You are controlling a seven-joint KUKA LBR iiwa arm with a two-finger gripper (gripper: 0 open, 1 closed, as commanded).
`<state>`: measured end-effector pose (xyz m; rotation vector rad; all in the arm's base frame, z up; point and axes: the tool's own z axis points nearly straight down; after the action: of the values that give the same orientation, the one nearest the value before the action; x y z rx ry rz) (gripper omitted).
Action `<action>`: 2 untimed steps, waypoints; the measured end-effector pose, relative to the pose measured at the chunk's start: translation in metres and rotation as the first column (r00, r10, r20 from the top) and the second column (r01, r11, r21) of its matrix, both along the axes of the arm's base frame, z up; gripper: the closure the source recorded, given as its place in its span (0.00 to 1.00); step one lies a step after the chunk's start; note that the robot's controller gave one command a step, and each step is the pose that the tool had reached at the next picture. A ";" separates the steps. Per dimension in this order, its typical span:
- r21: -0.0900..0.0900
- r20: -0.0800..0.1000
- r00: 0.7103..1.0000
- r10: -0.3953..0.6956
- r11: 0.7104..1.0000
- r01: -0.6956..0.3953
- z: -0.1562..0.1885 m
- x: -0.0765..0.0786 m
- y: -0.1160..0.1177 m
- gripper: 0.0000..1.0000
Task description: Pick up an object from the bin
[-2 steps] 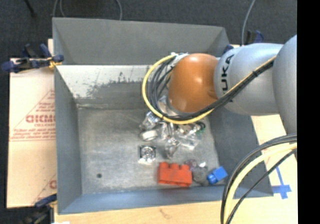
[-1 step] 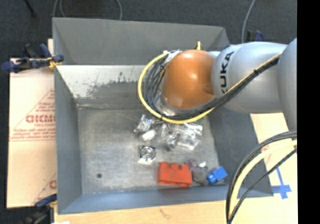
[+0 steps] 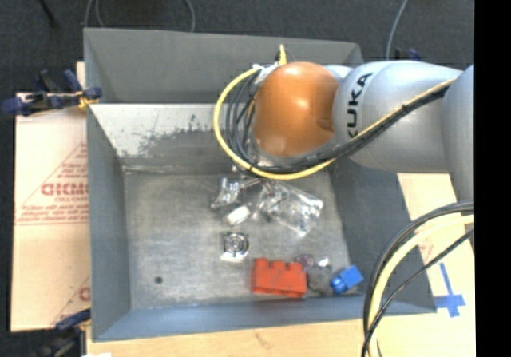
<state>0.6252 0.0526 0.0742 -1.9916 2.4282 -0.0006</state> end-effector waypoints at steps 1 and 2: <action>0.003 0.000 1.000 0.030 1.000 -0.030 0.000 0.001 0.001 0.00; 0.000 0.003 0.997 0.073 0.997 -0.073 0.000 0.004 0.003 0.00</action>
Offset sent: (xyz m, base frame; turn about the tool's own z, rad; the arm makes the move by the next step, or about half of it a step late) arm -0.0016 0.0008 -0.0042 -0.0382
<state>0.6290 0.0559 0.0744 -2.0775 2.3514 -0.0034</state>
